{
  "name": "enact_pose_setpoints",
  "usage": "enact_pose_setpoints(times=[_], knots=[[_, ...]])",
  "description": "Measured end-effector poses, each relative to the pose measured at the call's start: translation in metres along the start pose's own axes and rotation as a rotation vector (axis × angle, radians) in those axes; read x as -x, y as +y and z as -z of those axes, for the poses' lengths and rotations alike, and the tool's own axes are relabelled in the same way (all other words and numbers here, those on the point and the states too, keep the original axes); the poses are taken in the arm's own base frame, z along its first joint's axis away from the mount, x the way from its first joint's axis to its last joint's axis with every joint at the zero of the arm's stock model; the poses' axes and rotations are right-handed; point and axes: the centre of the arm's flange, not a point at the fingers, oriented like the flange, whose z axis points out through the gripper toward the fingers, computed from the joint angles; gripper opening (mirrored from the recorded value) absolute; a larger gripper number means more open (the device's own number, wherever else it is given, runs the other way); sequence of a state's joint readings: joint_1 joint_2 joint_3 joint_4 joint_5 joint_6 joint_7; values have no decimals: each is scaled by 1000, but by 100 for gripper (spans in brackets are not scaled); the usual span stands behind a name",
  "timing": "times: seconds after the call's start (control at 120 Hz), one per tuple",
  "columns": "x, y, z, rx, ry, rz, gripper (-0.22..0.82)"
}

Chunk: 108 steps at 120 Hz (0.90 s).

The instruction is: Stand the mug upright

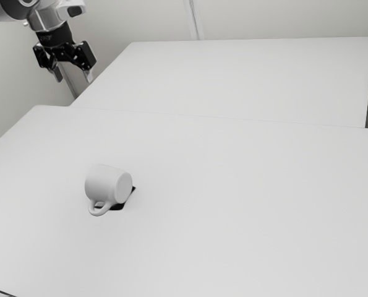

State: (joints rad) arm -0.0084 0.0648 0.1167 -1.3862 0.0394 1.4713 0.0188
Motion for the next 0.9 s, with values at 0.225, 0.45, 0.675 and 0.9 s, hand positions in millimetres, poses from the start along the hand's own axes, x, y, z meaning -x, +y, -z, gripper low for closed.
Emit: enact_pose_setpoints(times=[0.225,0.45,0.675,0.9], knots=[[4,-6,-29,54,-70,20,60],[29,-149,-115,309,-134,256,60],[50,-191,-210,627,-110,304,60],[70,-206,-294,879,-21,313,60]])
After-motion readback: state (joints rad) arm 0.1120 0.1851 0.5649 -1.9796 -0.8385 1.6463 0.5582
